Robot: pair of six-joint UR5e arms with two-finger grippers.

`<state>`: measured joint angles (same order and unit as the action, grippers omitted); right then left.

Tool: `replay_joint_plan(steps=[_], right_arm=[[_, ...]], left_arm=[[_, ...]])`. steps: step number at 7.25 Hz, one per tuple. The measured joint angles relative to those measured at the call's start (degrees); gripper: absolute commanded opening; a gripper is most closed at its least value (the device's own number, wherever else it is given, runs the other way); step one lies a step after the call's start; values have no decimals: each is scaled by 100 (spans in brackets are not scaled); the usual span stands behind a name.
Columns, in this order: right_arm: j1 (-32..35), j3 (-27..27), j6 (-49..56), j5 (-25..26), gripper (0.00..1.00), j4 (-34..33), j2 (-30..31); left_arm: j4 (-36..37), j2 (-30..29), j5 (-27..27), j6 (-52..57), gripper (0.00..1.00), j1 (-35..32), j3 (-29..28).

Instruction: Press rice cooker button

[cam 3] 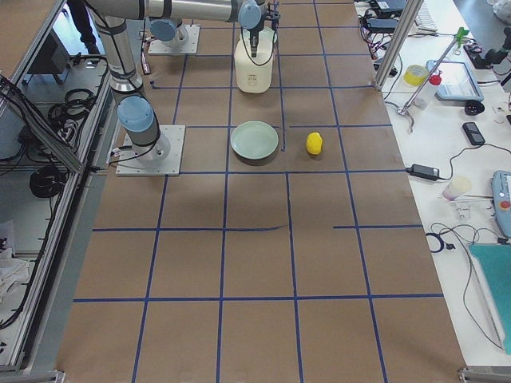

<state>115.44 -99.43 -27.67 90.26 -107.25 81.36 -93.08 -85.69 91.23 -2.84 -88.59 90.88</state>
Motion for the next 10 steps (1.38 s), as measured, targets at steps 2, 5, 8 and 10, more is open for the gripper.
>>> replay_joint_plan(steps=[2, 5, 8, 10], right_arm=[[4, -9, -9, -21, 0, -68, -27], [4, 21, -14, 4, 74, -50, -20], [-202, 508, 29, 167, 99, 107, 137], [-781, 994, 526, 197, 100, 493, 203]], left_arm=[[0, 0, 0, 2, 100, 0, 0], [0, 0, 0, 0, 100, 0, 0], [0, 0, 0, 3, 100, 0, 0], [0, 0, 0, 3, 100, 0, 0]])
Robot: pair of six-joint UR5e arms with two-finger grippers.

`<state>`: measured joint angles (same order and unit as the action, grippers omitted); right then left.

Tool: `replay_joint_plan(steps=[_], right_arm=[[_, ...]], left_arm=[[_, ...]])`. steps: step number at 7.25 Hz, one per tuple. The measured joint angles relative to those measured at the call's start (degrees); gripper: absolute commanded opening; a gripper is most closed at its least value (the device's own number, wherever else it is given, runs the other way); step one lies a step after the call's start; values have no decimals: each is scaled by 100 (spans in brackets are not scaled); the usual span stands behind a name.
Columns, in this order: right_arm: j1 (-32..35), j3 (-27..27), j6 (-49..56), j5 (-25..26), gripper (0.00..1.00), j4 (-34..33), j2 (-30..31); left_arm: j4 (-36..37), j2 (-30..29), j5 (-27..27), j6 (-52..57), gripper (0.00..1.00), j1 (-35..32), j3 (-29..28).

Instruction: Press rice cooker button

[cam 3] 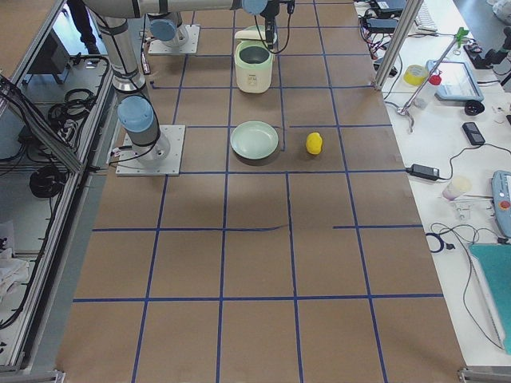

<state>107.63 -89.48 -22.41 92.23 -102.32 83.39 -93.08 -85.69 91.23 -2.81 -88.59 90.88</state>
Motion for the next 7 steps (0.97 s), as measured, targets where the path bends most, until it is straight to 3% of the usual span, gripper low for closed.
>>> replay_joint_plan(steps=[3, 7], right_arm=[[-990, 529, 1188, -258, 100, 574, 46], [-1733, 731, 2490, -326, 100, 824, 143]], left_arm=[[0, 0, 0, -2, 100, 0, 0], [0, 0, 0, 0, 100, 0, 0]])
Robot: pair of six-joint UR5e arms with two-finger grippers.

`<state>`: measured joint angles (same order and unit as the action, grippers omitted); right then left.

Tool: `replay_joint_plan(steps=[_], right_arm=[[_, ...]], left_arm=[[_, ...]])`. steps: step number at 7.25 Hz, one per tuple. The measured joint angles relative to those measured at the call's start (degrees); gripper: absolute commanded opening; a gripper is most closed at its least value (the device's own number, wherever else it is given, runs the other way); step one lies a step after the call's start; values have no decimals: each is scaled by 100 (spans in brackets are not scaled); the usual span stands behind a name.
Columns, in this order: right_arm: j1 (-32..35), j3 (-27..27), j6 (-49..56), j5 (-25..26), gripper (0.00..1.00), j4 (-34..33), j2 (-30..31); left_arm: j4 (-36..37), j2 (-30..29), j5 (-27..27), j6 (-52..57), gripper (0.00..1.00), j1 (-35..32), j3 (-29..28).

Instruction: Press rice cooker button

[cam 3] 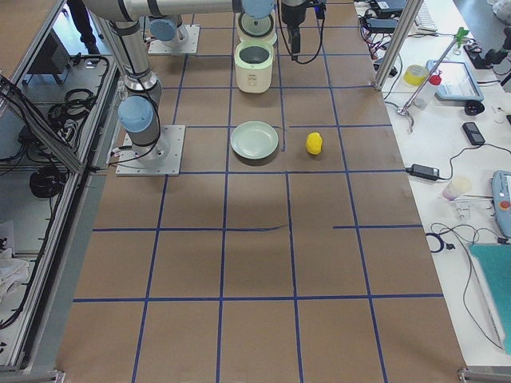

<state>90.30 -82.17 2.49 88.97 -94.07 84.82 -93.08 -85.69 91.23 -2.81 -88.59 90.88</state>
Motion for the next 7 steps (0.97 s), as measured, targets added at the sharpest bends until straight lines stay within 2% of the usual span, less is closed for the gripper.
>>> replay_joint_plan(steps=[2, 7], right_arm=[[-233, 22, 306, 65, 100, 20, 23], [-182, -71, 311, 84, 100, 78, 121]], left_arm=[[0, 0, 0, -3, 100, 0, 0], [0, 0, 0, -3, 100, 0, 0]])
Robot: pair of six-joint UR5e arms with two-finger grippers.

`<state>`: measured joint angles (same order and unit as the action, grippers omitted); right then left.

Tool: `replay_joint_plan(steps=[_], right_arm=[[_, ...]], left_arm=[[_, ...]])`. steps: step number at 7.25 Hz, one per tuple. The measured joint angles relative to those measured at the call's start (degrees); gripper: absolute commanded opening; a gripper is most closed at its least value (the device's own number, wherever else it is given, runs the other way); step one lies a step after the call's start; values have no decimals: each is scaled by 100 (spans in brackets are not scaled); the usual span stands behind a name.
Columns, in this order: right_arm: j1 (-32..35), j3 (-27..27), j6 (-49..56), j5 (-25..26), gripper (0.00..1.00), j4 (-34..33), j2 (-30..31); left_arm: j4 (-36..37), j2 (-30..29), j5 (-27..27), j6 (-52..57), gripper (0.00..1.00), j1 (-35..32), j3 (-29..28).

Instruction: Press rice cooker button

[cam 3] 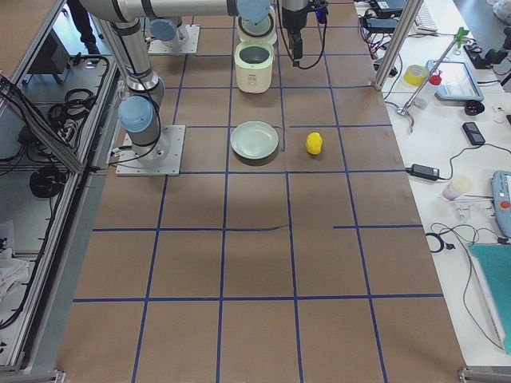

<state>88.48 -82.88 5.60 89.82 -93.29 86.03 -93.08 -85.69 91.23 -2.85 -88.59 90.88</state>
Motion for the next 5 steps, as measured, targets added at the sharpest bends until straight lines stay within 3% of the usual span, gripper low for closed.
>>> replay_joint_plan(steps=[5], right_arm=[[393, 4, -58, 70, 100, 77, 4]], left_arm=[[0, 0, 0, 0, 100, 0, -2]])
